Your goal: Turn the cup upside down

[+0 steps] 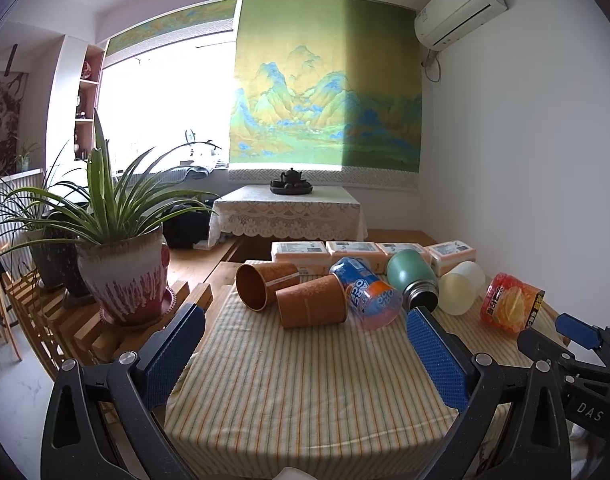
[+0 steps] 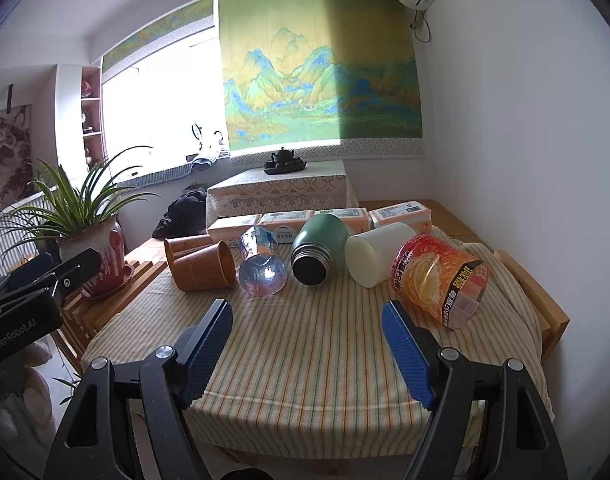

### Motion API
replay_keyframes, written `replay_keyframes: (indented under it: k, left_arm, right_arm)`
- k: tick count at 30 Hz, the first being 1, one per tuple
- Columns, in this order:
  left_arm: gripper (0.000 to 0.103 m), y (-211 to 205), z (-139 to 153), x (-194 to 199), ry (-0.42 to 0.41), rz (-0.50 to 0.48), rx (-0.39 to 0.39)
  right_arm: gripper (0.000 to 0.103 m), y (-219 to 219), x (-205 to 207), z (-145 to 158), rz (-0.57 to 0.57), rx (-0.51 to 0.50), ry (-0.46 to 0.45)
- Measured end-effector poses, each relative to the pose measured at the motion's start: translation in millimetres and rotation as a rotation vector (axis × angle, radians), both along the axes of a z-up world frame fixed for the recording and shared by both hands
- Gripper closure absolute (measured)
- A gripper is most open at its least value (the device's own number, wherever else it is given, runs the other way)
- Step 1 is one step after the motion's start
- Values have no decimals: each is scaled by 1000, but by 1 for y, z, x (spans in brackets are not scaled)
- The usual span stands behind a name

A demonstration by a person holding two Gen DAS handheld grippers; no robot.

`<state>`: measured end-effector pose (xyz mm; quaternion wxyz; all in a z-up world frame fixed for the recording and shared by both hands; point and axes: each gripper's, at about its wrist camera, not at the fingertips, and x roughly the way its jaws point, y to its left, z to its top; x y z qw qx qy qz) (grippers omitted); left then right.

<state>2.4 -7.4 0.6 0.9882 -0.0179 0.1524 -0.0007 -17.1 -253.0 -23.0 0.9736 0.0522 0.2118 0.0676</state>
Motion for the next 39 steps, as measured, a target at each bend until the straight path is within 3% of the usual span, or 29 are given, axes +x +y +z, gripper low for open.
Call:
replay_keyframes:
  k: [39]
  left_arm:
    - [1,2,-4,7,16,-9,3]
  right_arm:
    - [29,6,5,-4,31,-10,24]
